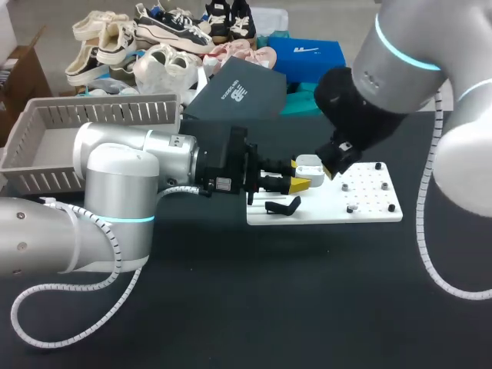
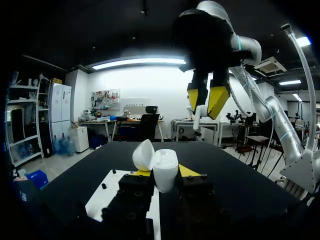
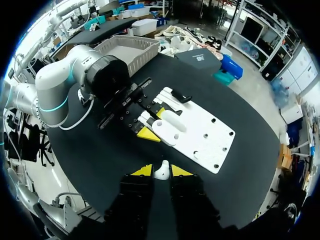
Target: Pick up each earbud case from the left stands, insert the matching earbuds, close the lid, and place the case in the box.
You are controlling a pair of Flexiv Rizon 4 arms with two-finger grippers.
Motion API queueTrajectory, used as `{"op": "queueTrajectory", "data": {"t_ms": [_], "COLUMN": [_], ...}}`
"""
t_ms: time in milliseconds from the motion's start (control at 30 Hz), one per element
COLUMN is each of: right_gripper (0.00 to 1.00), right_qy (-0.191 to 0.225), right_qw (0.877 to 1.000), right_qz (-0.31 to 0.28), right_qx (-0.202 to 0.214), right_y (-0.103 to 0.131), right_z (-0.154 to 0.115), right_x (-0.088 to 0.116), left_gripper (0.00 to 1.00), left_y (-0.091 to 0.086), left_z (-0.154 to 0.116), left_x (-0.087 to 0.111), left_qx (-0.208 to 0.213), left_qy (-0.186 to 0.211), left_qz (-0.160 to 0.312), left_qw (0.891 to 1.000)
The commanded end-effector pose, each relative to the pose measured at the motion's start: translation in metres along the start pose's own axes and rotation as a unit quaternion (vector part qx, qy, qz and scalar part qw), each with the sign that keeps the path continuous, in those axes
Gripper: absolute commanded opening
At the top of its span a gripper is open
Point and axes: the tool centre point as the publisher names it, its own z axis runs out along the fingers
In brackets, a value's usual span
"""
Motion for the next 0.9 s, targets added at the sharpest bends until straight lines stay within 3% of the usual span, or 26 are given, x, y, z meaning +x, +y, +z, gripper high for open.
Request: {"op": "queueTrajectory", "data": {"t_ms": [33, 667, 733, 900], "right_gripper": [0.0, 0.0, 0.0, 0.0], "right_qy": [0.016, 0.012, 0.016, 0.042], "right_qw": [1.0, 1.0, 0.999, 0.991], "right_qz": [0.01, 0.012, 0.045, 0.123], "right_qx": [0.0, 0.003, -0.018, -0.014], "right_y": [0.0012, -0.001, -0.0014, -0.0055], "right_z": [0.0096, 0.0067, 0.0055, 0.0059], "right_x": [-0.0089, -0.0095, -0.0126, -0.0135], "left_gripper": [0.0, 0.0, 0.0, 0.0], "left_y": [0.0003, 0.0003, 0.0003, 0.0003], "left_z": [0.0005, 0.0005, 0.0005, 0.0005], "left_x": [0.0005, 0.0005, 0.0005, 0.0005], "left_qx": [0.0, 0.0, 0.0, 0.0], "left_qy": [0.0, 0.0, 0.0, 0.0], "left_qz": [0.0, 0.0, 0.0, 0.0], "left_qw": [1.0, 1.0, 1.0, 1.0]}}
